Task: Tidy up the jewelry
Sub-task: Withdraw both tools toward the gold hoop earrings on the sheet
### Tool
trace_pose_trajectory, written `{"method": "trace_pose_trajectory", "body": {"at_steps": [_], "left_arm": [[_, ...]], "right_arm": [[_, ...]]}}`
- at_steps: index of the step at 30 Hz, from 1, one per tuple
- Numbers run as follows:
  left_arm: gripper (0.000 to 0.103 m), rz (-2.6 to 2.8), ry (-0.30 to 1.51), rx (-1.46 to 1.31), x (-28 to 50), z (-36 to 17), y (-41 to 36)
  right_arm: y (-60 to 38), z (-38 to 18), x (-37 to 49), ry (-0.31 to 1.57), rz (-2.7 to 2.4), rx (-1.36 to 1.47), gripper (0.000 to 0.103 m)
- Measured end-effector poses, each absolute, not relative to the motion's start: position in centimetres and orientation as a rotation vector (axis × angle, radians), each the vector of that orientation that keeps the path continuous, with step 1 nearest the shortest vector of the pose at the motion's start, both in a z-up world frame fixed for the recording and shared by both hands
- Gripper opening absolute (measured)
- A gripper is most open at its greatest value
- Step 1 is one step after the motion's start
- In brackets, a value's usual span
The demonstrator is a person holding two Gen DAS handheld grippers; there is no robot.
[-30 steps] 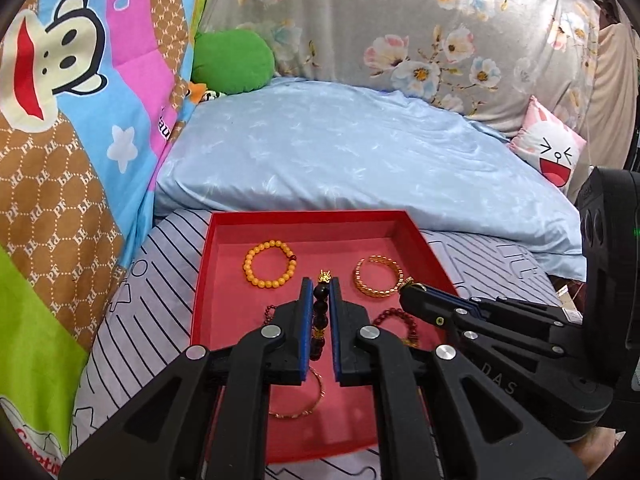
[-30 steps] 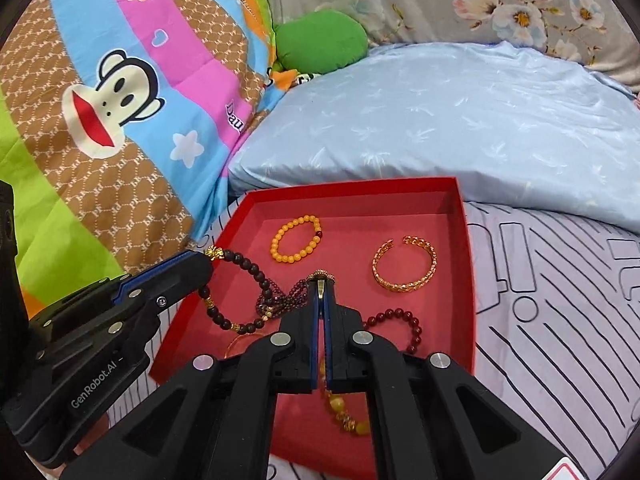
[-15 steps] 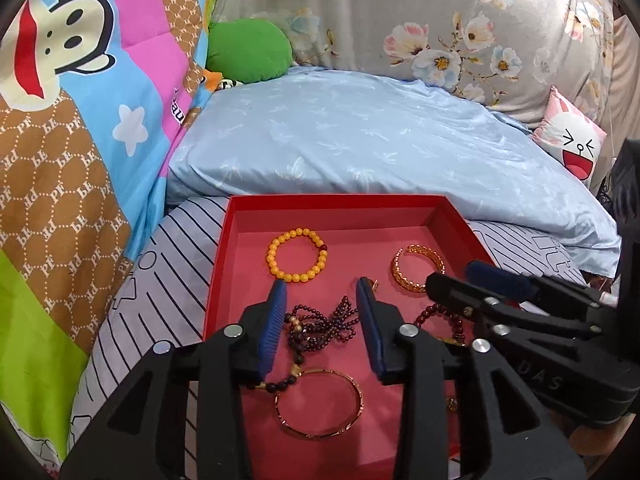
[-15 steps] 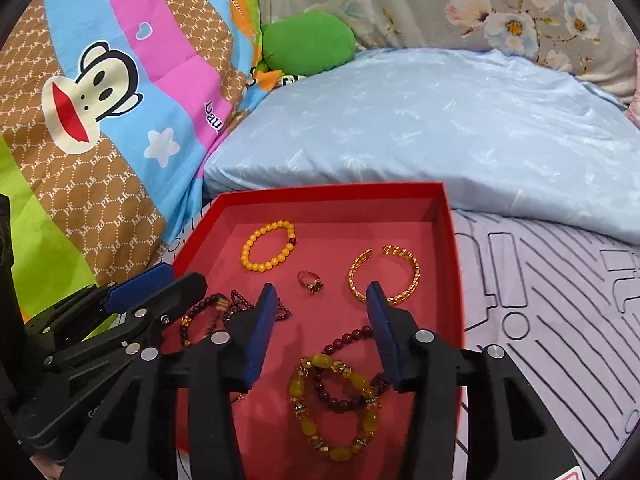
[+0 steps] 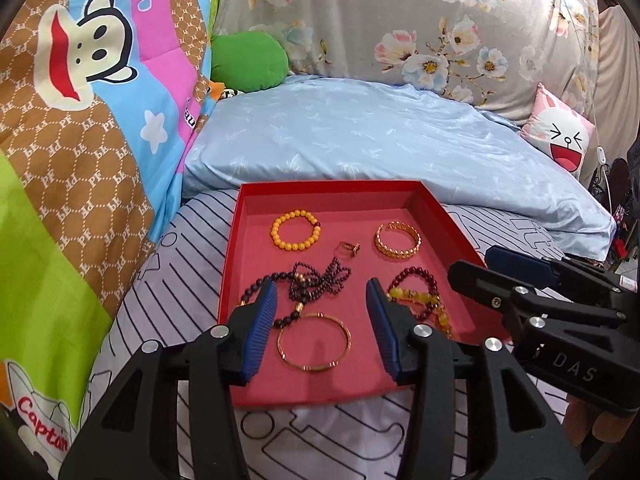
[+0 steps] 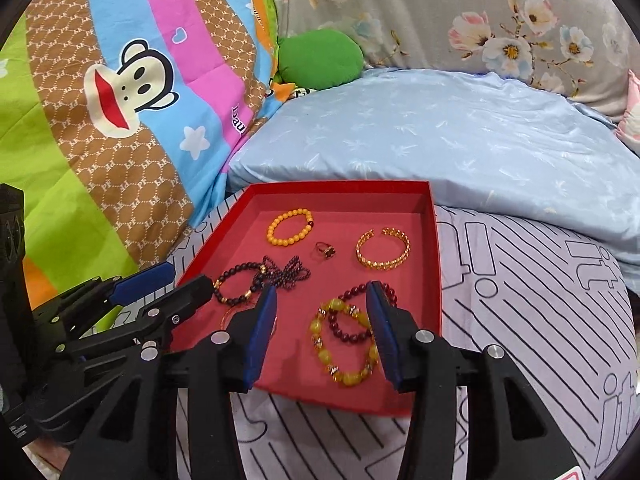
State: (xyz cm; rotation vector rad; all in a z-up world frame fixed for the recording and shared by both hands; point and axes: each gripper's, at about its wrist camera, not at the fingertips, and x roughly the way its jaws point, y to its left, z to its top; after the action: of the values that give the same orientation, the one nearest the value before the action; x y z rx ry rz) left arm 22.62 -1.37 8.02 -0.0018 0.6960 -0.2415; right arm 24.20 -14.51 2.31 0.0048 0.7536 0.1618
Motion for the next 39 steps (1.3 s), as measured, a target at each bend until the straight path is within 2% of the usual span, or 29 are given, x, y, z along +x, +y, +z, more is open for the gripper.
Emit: {"method": "trace_pose_trajectory", "body": {"at_steps": [13,25,39], "left_arm": [[0.044,-0.237,0.724,-0.044,17.2,7.4,0.0],[0.044,-0.214,0.771,-0.041,11.8,4.5,0.3],[0.044,-0.224,0.821,-0.058,8.5,1.9,-0.1]], "right_arm": [[-15.1,1.5,17.8,0.772,0.135,0.007,0.046],[-16.4,-2.0,12.0,0.84,0.085,0.01,0.046],[-17.0,-5.1,10.0,0.887,0.052,0.037,0.046]]}}
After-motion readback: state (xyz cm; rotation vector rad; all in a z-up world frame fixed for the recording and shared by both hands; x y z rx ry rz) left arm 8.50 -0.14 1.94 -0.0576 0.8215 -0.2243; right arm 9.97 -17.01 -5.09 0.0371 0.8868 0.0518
